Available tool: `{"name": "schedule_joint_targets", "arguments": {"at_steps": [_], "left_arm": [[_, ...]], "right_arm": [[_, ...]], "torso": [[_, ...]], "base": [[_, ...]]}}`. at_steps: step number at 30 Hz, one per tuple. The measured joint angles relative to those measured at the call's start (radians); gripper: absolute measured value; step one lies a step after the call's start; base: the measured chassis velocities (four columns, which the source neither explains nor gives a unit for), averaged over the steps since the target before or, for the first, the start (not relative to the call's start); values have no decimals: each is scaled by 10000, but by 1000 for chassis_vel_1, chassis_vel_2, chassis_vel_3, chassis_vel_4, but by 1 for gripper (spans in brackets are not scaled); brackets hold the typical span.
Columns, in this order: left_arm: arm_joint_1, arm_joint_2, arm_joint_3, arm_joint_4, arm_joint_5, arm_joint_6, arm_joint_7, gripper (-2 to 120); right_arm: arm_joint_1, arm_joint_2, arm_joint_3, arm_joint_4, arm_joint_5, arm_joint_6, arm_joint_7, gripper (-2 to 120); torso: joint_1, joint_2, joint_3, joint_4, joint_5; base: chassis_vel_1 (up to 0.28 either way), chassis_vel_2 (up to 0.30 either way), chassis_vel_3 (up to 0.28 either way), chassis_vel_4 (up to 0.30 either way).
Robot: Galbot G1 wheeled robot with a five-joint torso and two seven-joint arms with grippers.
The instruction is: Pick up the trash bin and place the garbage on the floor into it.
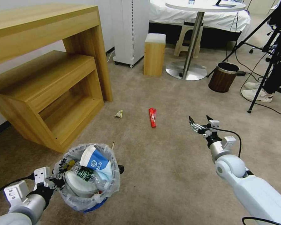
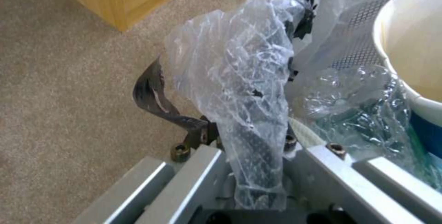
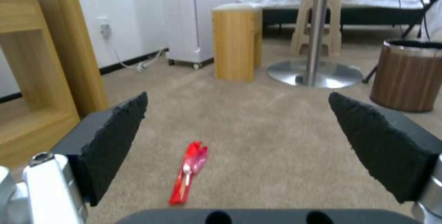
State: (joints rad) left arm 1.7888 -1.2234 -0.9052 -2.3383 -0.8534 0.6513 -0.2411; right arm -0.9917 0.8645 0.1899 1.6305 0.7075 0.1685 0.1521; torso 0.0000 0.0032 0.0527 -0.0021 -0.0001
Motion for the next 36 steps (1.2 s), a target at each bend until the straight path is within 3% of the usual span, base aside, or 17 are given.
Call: {"name": "schedule_joint_targets", "arguments": {"at_steps": [36], "left_arm": [[-104, 120, 40, -31, -157, 7, -27, 1]], "right_arm": [[-159, 345, 451, -7, -1265, 741, -282, 100]], "torso": [[-1, 0, -1, -2, 0]], "base": [[-4, 3, 3, -3]]}}
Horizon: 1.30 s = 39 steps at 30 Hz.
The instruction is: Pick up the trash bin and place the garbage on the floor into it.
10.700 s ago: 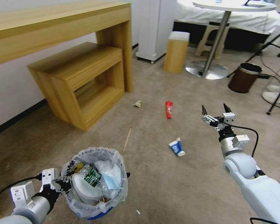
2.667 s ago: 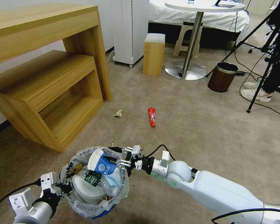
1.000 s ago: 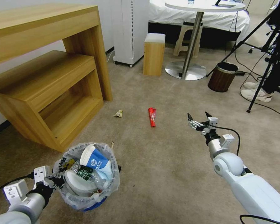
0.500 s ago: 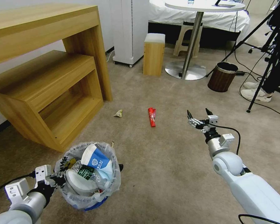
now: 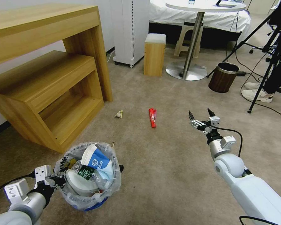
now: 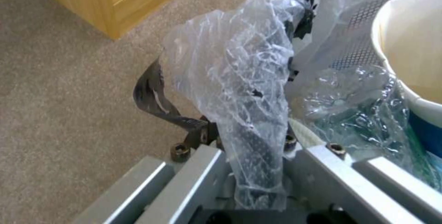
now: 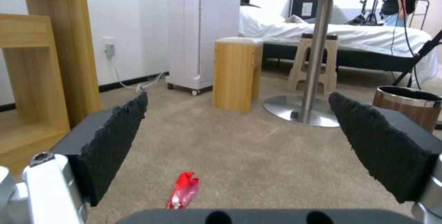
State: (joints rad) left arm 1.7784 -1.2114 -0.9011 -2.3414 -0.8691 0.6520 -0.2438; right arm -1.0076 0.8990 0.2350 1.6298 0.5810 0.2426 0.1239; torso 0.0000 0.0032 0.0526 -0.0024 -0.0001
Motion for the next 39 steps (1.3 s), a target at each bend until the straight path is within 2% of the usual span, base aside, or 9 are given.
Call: {"name": "schedule_joint_targets", "arguments": {"at_steps": [9, 17, 39], "left_arm": [[-108, 14, -187, 51, -80, -6, -6, 1], [-344, 101, -463, 425, -83, -110, -11, 1], [-830, 456, -1111, 1221, -322, -203, 6, 1]], "right_arm": [[103, 13, -117, -125, -5, 51, -38, 100], [223, 114, -312, -311, -103, 270, -78, 100], [126, 245, -661, -217, -214, 486, -404, 100]], "torso": [[1, 0, 2, 0, 0], [1, 0, 3, 0, -1], [1, 0, 1, 1, 2]], "base": [[-128, 147, 147, -139], [-105, 104, 115, -108], [-3, 2, 2, -3]]}}
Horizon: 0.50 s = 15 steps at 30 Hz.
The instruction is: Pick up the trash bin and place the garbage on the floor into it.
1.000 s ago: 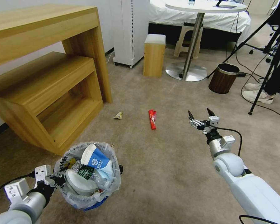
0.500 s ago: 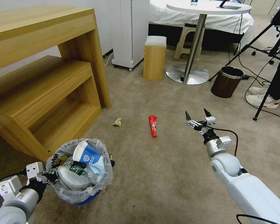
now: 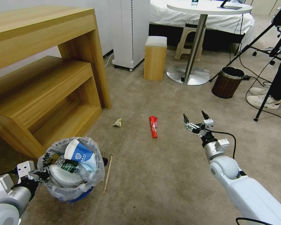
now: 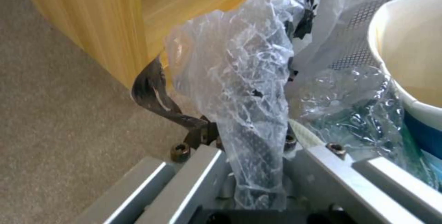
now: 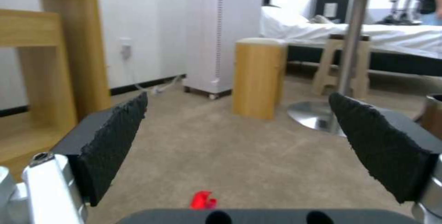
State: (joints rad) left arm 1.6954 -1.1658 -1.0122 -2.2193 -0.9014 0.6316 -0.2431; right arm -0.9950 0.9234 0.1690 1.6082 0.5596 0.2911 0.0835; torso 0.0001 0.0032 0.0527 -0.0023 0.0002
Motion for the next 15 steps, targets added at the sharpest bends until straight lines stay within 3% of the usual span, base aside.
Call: {"name": "schedule_joint_targets", "arguments": {"at_steps": [15], "left_arm": [[179, 39, -231, -129, -94, -2, -4, 1]], "right_arm": [[-131, -56, -342, 392, -108, 13, -324, 100]], "torso": [[0, 0, 0, 0, -6]], "base": [[0, 0, 0, 0]]}}
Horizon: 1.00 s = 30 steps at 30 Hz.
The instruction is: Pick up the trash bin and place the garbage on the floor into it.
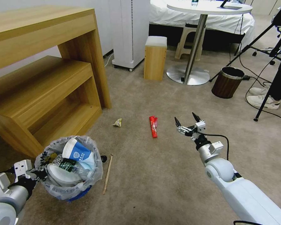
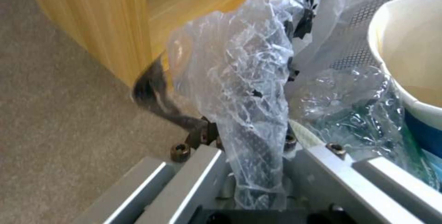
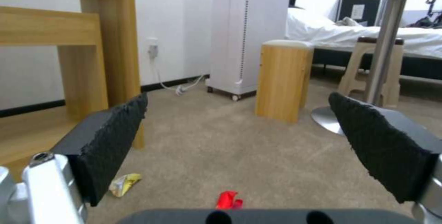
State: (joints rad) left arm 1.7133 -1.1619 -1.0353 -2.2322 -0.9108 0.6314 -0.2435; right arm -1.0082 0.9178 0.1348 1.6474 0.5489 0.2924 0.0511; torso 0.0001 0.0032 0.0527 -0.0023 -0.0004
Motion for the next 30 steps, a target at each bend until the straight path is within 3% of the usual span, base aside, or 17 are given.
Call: {"name": "schedule_joint_targets", "arguments": {"at_steps": [15, 27, 30], "left_arm": [[278, -219, -777, -394, -228, -48, -55, 1], [344, -357, -805, -725, -343, -6, -175, 1], [345, -396, -740, -728, -311, 1, -180, 1]], "right_arm": [[-146, 46, -19, 20, -43, 79, -99, 100], [-51, 52, -129, -43, -12, 95, -146, 100], [-92, -39, -285, 169, 157, -284, -154, 100]], "torso": [[-1, 0, 0, 0, 5], [-1, 0, 0, -1, 5], [-1, 0, 0, 0, 1]], "base": [[0, 0, 0, 0], [0, 0, 0, 0], [0, 0, 0, 0]]}}
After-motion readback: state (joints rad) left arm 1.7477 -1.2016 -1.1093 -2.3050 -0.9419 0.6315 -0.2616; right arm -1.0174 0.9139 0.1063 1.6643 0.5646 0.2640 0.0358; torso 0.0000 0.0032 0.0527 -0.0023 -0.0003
